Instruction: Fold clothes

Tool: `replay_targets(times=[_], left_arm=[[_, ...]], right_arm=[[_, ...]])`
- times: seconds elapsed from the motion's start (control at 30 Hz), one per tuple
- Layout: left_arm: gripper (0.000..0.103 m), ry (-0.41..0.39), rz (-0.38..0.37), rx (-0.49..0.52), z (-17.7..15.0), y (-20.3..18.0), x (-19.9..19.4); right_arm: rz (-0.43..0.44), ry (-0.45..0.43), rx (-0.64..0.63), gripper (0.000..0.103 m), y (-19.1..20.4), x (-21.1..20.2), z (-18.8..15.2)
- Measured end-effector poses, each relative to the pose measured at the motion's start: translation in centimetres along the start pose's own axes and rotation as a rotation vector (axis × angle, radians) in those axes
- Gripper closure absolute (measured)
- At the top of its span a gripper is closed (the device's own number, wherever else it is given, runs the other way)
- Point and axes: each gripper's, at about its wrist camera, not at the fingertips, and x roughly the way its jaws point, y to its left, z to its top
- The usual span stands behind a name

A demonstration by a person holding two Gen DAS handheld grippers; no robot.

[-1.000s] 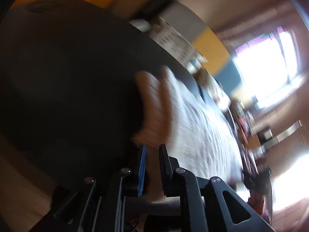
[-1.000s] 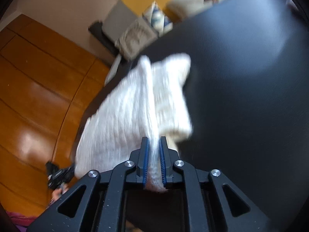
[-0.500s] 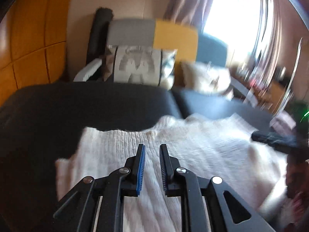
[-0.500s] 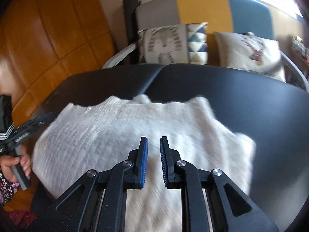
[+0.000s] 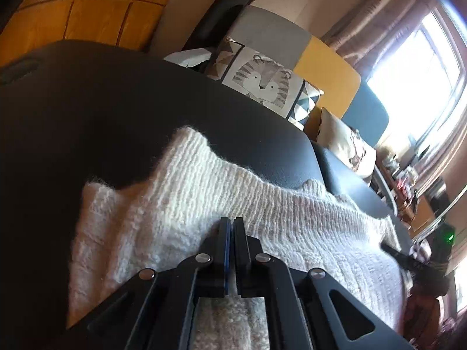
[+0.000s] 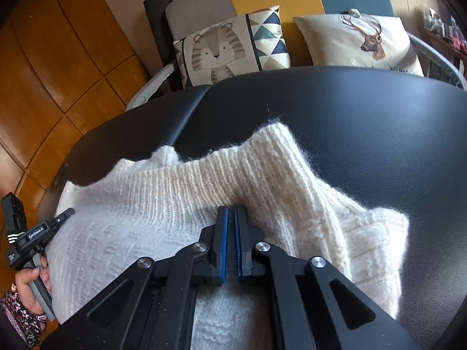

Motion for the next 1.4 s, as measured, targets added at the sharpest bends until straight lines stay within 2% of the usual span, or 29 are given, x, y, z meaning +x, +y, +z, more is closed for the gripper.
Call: replay_targets(times=[0.07,0.3,0.37,0.43,0.5,0.57,0.63,0.67,0.73,0.77,0.87,1.0,1.03,1.13,1.27,1.33,1.4], left_arm=[[0.1,-0.003,-0.005,0.009,0.1,-0.2,-0.1],[0.1,-0.005,-0.046,-0.019,0.3,0.6,-0.8],[0.1,-0.004,-0.065,-0.034,0.4,1.0,-0.7],[0.1,-0.006,-0.077,-0.042,0.4,1.2,-0.7],[0.1,-0.007,-0.082,-0.045,0.5,1.2,-0.7],[0.1,-0.006,-0.084,-0.047,0.5,1.2,-0.6],[0.1,-0.006,-0.088,-0.049,0.5,1.3,-0.6],[0.1,-0.006,-0.091,-0.052,0.5,1.3,-0.6],[0.1,-0.005,-0.096,-0.055,0.5,1.4,-0.6],[0.1,-0.004,-0.095,-0.054,0.5,1.4,-0.6],[0.1,-0.003,-0.097,-0.056,0.6,1.4,-0.7],[0.1,-0.002,-0.093,-0.054,0.7,1.3,-0.7],[0.1,-0.002,-0.091,-0.053,0.7,1.3,-0.6],[0.1,0.0,-0.085,-0.046,0.7,1.2,-0.6],[0.1,-0.002,-0.073,-0.037,0.6,1.1,-0.6],[0.1,0.001,-0.061,-0.028,0.6,0.9,-0.6],[0.099,0.011,-0.022,-0.004,0.7,0.1,-0.9]], right_arm=[[0.005,-0.019,-0.028,0.094,2.1,-0.7,0.2],[0.202,0.096,-0.294,0.094,14.5,2.4,0.9],[0.207,0.159,-0.396,0.094,18.0,5.2,0.2],[0.135,0.213,-0.422,0.094,19.2,8.3,0.0],[0.113,0.197,-0.362,0.1,18.1,10.3,0.4],[0.085,0.145,-0.26,0.102,16.6,10.1,1.0],[0.038,0.077,-0.155,0.093,15.1,8.9,1.5],[0.046,0.041,-0.114,0.093,14.1,7.7,1.4],[0.117,-0.003,-0.058,0.092,12.1,5.4,0.9],[0.106,-0.018,-0.054,0.092,11.2,4.4,0.7],[0.013,0.01,-0.037,0.092,6.8,2.6,0.9],[-0.081,0.061,0.081,0.092,-0.8,1.9,1.1],[-0.095,0.054,0.108,0.097,-2.8,1.6,1.1],[-0.17,-0.017,0.182,0.096,-6.8,0.1,1.0],[-0.103,-0.065,0.306,0.092,-9.0,-2.4,0.3],[-0.026,-0.144,0.283,0.092,-7.8,-5.3,-0.4],[0.047,-0.182,0.222,0.089,-5.8,-7.6,-1.3]])
